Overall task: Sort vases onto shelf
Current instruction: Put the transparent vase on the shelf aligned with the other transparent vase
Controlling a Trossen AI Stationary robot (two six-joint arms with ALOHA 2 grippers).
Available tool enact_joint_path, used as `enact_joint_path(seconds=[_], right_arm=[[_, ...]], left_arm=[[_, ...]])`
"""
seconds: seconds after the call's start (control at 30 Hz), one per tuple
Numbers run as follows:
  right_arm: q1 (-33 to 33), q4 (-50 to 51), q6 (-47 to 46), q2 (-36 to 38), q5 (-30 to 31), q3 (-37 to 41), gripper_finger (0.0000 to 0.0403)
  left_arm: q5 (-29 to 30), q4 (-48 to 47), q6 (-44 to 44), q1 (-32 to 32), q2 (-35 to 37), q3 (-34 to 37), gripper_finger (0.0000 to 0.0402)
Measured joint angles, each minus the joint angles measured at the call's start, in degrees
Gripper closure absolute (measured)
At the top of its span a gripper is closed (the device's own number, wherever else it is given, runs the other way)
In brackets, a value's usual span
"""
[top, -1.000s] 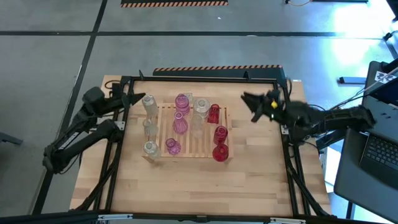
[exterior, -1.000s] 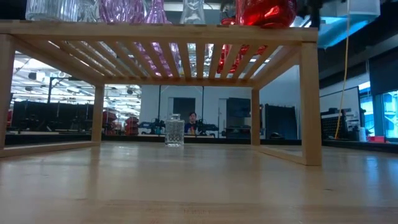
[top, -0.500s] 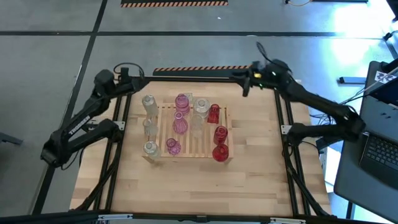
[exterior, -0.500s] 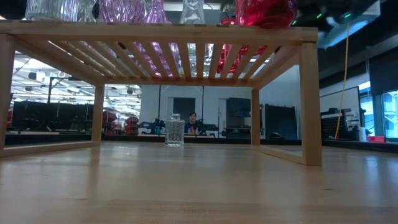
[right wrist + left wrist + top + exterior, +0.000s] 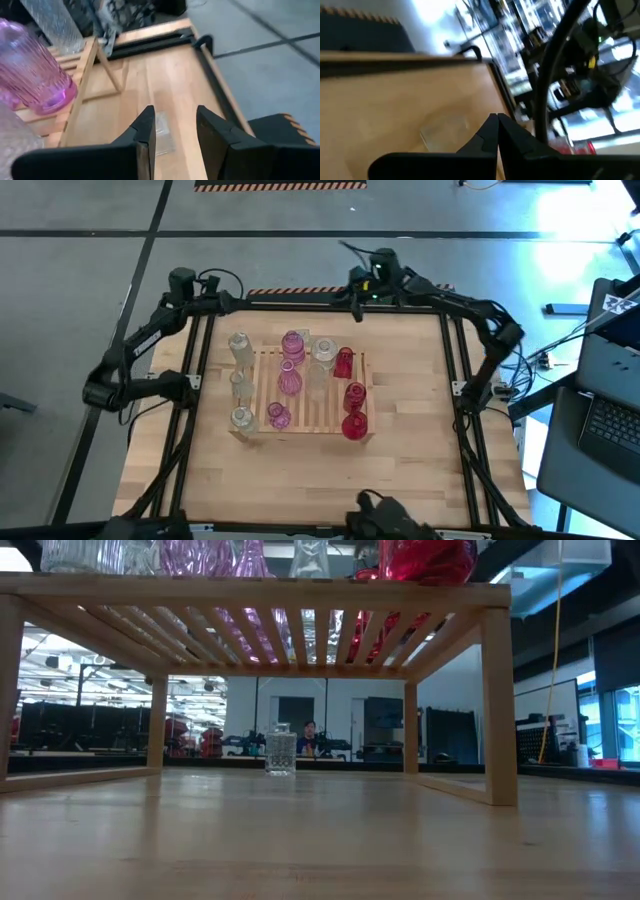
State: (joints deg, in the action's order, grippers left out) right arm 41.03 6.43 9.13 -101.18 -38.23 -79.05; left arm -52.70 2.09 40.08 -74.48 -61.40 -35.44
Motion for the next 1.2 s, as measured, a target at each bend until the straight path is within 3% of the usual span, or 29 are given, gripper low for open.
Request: enact_joint_path(seconds=[0.13,0.43,0.6,0.8,0.93,1.2], right_arm=[[-2.09,5.79,2.95,-4.04,-0.09,-6.14,0.0286],[-6.61,11.4,8.12,-8.39,4.55,-9.36,0.0203],[-8.38,11.06,9.54,-9.14,7.43,-9.39,0.0199],[-9.8,11.11,9.16,-11.53,7.22,-9.35,0.0209],[-10.4,10.32,9.21,-12.29,7.62,-9.39,0.0208],[-10.29,9.69,10.52,-13.71,7.63,-9.37,0.0208]], left_arm=[[-4.82,-0.91,-1.56,0.65,-5.77,0.01,0.0401],[-3.89,-0.83,-3.32,2.15,-9.43,0.22,0.0401],[-0.88,-0.86,-2.89,6.66,-10.78,0.22,0.0401],[10.05,3.16,-2.39,12.7,-15.54,0.22,0.0401],[7.86,8.83,0.19,12.13,-19.82,0.15,0.0402],[0.9,9.35,-1.51,14.92,-30.8,-0.64,0.0402]])
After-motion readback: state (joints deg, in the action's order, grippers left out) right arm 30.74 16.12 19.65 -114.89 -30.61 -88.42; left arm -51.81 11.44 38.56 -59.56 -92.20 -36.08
